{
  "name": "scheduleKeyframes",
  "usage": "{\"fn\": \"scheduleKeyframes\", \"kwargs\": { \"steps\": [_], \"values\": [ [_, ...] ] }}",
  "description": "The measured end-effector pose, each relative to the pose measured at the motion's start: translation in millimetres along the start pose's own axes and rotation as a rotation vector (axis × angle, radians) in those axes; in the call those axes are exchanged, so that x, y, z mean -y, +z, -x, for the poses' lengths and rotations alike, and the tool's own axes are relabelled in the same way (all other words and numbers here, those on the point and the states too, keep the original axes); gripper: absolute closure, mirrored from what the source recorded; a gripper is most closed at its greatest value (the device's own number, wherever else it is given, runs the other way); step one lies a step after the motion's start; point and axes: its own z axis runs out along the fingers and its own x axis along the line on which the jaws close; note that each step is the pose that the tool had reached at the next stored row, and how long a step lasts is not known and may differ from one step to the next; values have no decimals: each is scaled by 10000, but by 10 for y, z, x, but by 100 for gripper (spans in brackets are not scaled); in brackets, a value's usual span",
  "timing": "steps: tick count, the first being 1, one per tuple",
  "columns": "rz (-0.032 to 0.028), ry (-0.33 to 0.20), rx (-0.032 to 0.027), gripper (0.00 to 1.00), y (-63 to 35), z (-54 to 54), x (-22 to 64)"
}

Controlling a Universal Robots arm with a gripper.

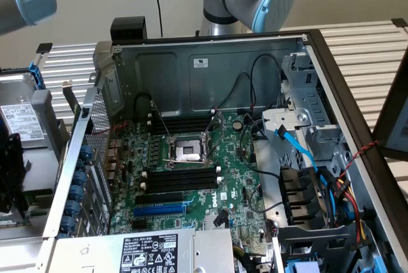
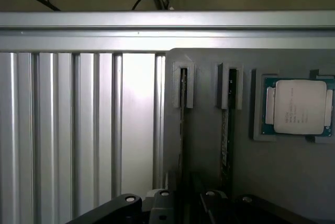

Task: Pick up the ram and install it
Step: 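Pick up the ram and move it above insertion slot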

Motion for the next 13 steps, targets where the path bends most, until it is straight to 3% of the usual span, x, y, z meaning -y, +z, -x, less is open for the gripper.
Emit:
{"fn": "scheduleKeyframes", "kwargs": {
  "steps": [13],
  "values": [
    [13,-1,9,76,45,3,-4]
  ]
}}
